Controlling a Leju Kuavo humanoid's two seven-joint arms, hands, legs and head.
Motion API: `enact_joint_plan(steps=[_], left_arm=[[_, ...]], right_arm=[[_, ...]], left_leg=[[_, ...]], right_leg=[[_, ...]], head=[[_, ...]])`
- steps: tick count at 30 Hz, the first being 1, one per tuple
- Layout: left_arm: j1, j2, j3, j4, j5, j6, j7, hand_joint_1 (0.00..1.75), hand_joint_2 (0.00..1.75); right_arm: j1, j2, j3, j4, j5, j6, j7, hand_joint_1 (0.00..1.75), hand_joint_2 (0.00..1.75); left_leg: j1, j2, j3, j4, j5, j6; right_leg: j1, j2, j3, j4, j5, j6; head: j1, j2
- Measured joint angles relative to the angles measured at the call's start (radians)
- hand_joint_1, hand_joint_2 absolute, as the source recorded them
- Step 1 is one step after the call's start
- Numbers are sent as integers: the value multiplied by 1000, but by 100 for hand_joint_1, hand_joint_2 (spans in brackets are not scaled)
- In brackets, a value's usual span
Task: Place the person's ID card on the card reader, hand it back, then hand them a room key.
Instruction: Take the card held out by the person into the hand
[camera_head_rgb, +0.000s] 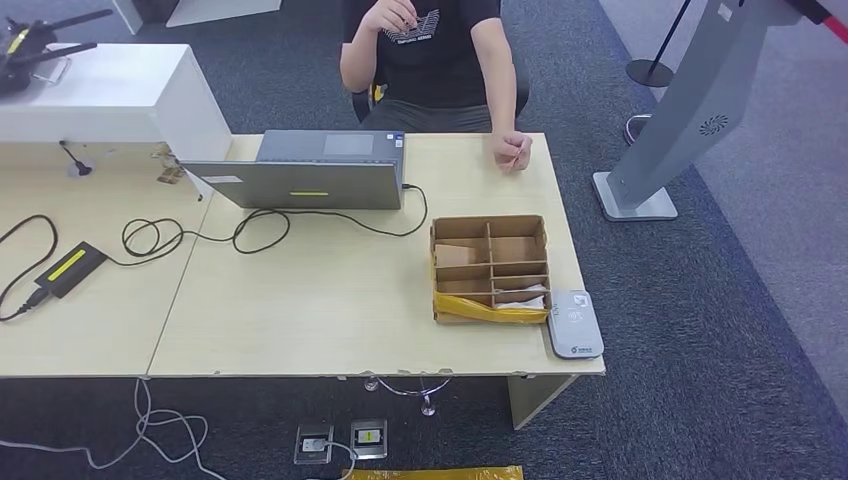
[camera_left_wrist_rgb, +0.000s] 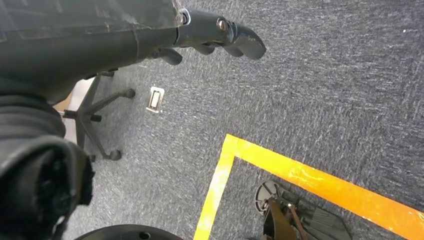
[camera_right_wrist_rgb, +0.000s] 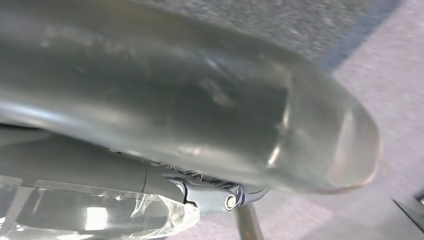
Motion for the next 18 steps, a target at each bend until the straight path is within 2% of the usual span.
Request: enact_joint_plan(steps=[4, 9, 14, 18], left_arm=[[0, 2, -30, 0, 40, 8, -7, 0, 0], [0, 5, -64, 0, 78, 24, -9, 0, 0], [-1, 7, -96, 0, 103, 34, -4, 0, 0], [-2, 10, -119, 0, 123, 40, 4, 0, 0]], right_arm=[[28, 23, 0, -7, 31, 19, 68, 0, 0], [58, 78, 0, -10, 65, 7, 140, 0, 0], [70, 111, 0, -15, 72, 6, 116, 0, 0], [70, 117, 0, -23, 62, 15, 73, 0, 0]], left_leg=[[0, 0, 0, 0, 0, 0], [1, 0, 0, 0, 0, 0], [1, 0, 0, 0, 0, 0], [1, 0, 0, 0, 0, 0]], right_leg=[[0, 0, 0, 0, 0, 0], [1, 0, 0, 0, 0, 0], [1, 0, 0, 0, 0, 0], [1, 0, 0, 0, 0, 0]], head=[[0, 0], [0, 0], [0, 0], [0, 0]])
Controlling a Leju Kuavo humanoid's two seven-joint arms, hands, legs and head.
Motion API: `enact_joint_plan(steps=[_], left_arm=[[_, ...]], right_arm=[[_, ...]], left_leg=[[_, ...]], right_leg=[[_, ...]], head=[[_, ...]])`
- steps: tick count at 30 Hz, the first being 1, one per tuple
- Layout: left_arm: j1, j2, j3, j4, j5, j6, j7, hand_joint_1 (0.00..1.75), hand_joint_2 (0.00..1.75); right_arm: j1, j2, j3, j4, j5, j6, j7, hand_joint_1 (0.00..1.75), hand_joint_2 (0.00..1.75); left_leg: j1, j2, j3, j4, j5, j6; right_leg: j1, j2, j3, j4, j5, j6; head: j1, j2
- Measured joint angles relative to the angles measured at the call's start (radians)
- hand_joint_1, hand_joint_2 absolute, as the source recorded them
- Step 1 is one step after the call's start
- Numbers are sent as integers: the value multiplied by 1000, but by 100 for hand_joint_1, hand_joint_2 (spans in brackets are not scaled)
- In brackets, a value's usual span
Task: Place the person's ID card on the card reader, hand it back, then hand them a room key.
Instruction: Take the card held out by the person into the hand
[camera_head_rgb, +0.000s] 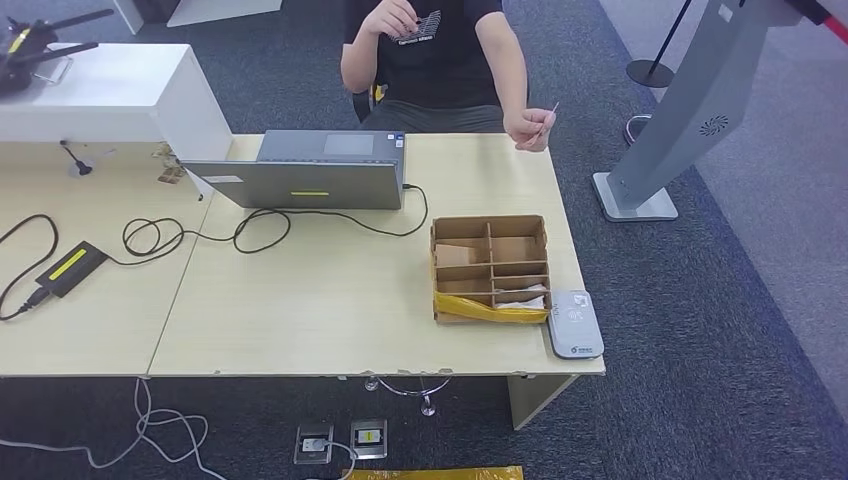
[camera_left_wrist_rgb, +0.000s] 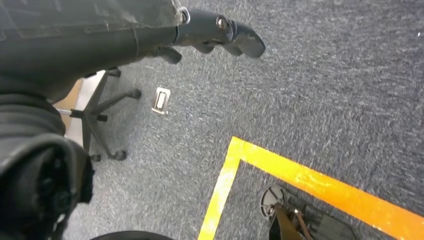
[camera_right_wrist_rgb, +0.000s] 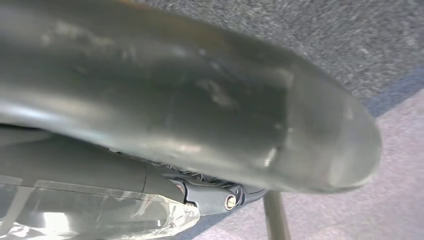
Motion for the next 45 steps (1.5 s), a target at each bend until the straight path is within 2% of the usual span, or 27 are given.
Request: enact_joint_plan(steps=[6, 10, 11, 13, 16, 18, 22, 26, 30, 36, 41, 45], left_arm=[[-2, 6, -33, 0, 21, 0, 0, 0, 0], [-3, 11, -56, -4, 44, 0, 0, 0, 0], [-3, 12, -62, -6, 53, 0, 0, 0, 0], [-7, 14, -77, -8, 74, 0, -2, 0, 0], [-12, 15, -101, -8, 106, 0, -11, 0, 0], [-13, 15, -116, -8, 122, 0, -17, 0, 0], [-15, 17, -142, -8, 142, 0, -22, 0, 0], [-21, 18, -163, -8, 165, 1, -35, 0, 0], [-33, 16, -174, -8, 178, 0, -62, 0, 0], [-37, 10, -188, -8, 187, 0, -76, 0, 0], [-35, 8, -194, -8, 193, 0, -76, 0, 0], [-34, 8, -204, -9, 199, 0, -80, 0, 0]], right_arm=[[-6, -11, 0, -19, -59, 16, -79, 0, 0], [-45, -45, 0, -44, -152, 37, -191, 0, 175], [-61, -55, 0, -55, -176, 53, -206, 0, 175], [-93, -69, 3, -97, -234, 109, -186, 0, 175], [-103, -61, 42, -229, -371, 208, -34, 0, 175], [-83, -43, 105, -354, -494, 239, 87, 0, 175], [-13, -30, 293, -599, -743, 189, 254, 0, 175], [39, -74, 568, -834, -917, 106, 359, 0, 175], [39, -130, 839, -999, -936, 48, 436, 0, 175], [14, -198, 1264, -1253, -840, -15, 559, 0, 175], [-26, -226, 1490, -1375, -754, -20, 628, 0, 175], [-57, -243, 1638, -1447, -730, -12, 649, 0, 175]], left_leg=[[-1, 0, 0, 0, 0, 0], [-1, 1, -2, 0, 0, 0], [-1, 1, -1, 0, 0, 0], [-1, 0, 0, 0, 0, 0], [-2, -4, 0, 0, 1, 2], [-3, -5, -1, 0, 2, 2], [-4, -3, -4, 0, 2, 2], [-8, 4, -12, -1, 1, 3], [-9, 4, -21, -1, 2, 4], [-9, -11, -23, -1, 7, 7], [-7, -20, -25, -1, 9, 6], [-7, -20, -25, -1, 8, 6]], right_leg=[[-1, 0, 0, 0, 0, 0], [-1, 0, 0, 0, 0, 0], [-1, 0, 0, 0, 0, 0], [-1, 0, 1, 0, 1, 0], [-1, -4, 1, 0, 1, 0], [-3, -6, 1, 0, 0, 0], [-4, -3, -1, 1, 1, 0], [-8, 4, -4, 3, 2, 2], [-8, 3, -2, 3, 3, 4], [-8, -12, -1, 3, 3, 4], [-7, -20, -2, 3, 2, 3], [-7, -19, -2, 3, 2, 3]], head=[[0, 0], [0, 0], [0, 0], [0, 0], [0, 0], [0, 0], [0, 0], [-1, 0], [0, 0], [0, 0], [0, 0], [0, 0]])
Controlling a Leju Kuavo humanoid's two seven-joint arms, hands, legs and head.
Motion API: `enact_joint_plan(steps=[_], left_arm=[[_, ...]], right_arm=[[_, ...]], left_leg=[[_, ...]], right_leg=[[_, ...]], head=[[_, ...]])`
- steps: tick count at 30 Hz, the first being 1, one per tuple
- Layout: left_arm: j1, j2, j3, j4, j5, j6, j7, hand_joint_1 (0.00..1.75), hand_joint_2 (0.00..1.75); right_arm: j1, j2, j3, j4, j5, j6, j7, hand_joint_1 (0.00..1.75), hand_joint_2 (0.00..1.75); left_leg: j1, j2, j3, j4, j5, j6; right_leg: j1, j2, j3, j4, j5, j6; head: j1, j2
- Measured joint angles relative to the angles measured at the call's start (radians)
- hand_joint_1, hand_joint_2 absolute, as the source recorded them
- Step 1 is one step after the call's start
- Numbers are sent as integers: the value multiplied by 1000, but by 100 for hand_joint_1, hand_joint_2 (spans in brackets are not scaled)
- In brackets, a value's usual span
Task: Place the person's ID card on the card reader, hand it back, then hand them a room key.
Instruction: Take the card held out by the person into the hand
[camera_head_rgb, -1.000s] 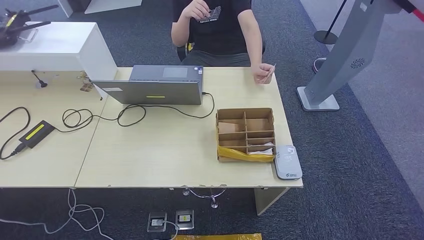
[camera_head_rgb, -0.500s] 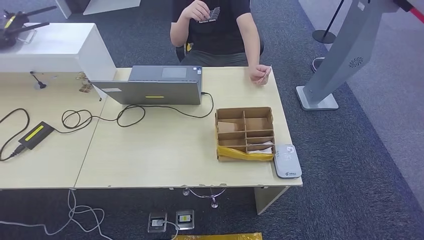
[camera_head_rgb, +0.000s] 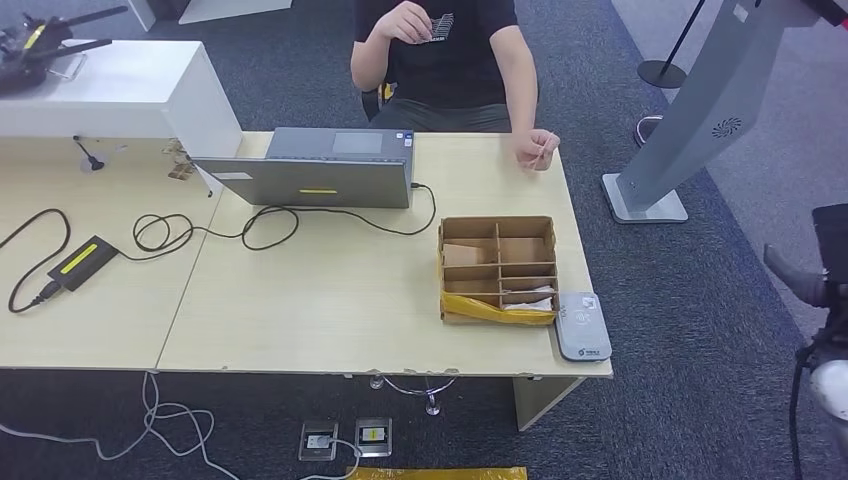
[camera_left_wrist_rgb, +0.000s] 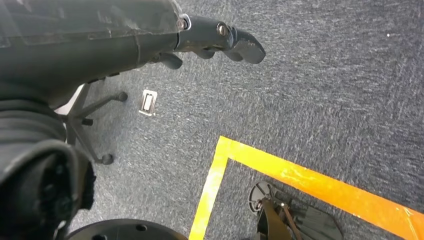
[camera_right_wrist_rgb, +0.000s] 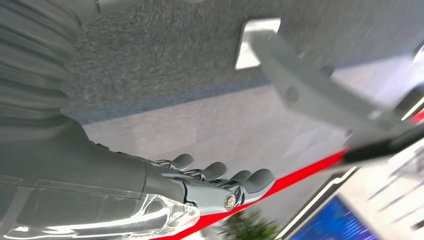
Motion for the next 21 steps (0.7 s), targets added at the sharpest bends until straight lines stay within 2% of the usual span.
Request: enact_joint_plan(steps=[10, 21], left_arm=[[3, 2, -27, -2, 31, -8, -17, 0, 0], [4, 19, -60, -7, 41, -43, -17, 0, 0]], right_arm=[[-107, -17, 294, -118, 76, 118, 31, 0, 175], [-200, -15, 499, -169, 107, 188, 39, 0, 175]], left_leg=[[0, 3, 1, 0, 0, 0], [1, 5, 1, 0, -1, -1]], right_leg=[[0, 2, 0, 0, 0, 0], [1, 5, -1, 0, 0, 0]], head=[[0, 0], [0, 0]])
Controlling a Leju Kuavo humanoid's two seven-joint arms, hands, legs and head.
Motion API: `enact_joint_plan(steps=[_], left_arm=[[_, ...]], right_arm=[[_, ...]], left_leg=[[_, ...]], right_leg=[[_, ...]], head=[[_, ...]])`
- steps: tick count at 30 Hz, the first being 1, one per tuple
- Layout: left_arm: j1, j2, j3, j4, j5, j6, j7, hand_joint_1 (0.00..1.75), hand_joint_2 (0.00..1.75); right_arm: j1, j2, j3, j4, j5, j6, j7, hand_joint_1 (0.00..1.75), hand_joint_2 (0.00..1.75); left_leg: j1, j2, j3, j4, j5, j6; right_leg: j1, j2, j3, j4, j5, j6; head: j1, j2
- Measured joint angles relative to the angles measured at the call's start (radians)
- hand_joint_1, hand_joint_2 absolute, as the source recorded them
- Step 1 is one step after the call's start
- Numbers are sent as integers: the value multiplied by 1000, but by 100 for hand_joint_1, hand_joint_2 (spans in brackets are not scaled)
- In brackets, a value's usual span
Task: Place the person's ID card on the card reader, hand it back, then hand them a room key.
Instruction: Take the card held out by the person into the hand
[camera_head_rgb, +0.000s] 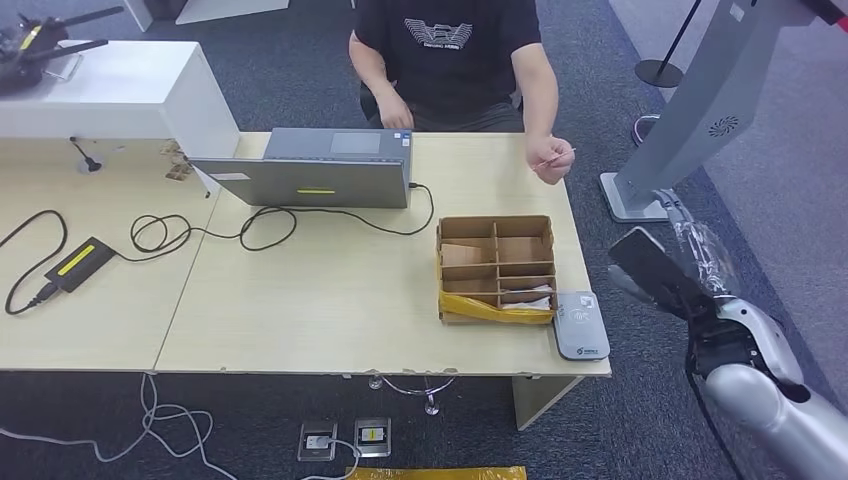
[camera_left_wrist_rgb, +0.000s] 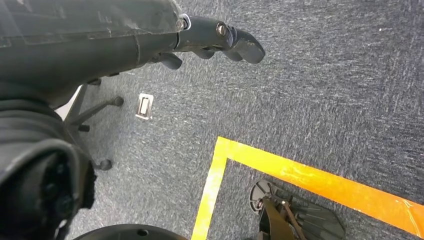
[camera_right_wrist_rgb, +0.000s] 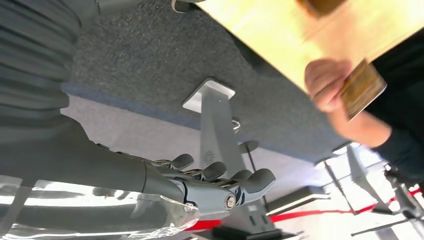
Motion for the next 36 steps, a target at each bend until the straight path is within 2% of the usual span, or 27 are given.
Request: enact_joint_plan(steps=[9, 17, 26, 32, 36], left_arm=[[0, 10, -26, -1, 4, -21, -10, 0, 0], [-1, 18, -50, -1, 7, -34, -12, 0, 0], [-2, 22, -74, -2, 14, -42, -14, 0, 0], [-2, 22, -94, -2, 22, -42, -14, 0, 0], [-3, 22, -101, -2, 28, -41, -14, 0, 0]], right_arm=[[-54, 19, 120, -3, 68, 94, 14, 0, 175], [-95, 42, 193, 1, 248, 167, 37, 0, 175], [-102, 77, 227, 30, 397, 183, 41, 0, 175], [-103, 105, 235, 73, 600, 167, 65, 0, 175], [-102, 127, 234, 105, 687, 130, 70, 0, 175]], left_leg=[[0, 1, 0, 0, 0, 0], [0, 1, 0, 0, 0, 0], [0, 1, 0, 0, 0, 0], [0, 1, 0, 0, 0, 0], [0, 1, 0, 0, 0, 0]], right_leg=[[0, 0, 0, 0, 0, 0], [0, 1, 0, 0, 0, 0], [0, 1, 0, 0, 0, 0], [0, 1, 0, 0, 0, 0], [1, 1, 0, 0, 0, 0]], head=[[0, 0], [0, 0], [0, 0], [0, 0], [0, 0]])
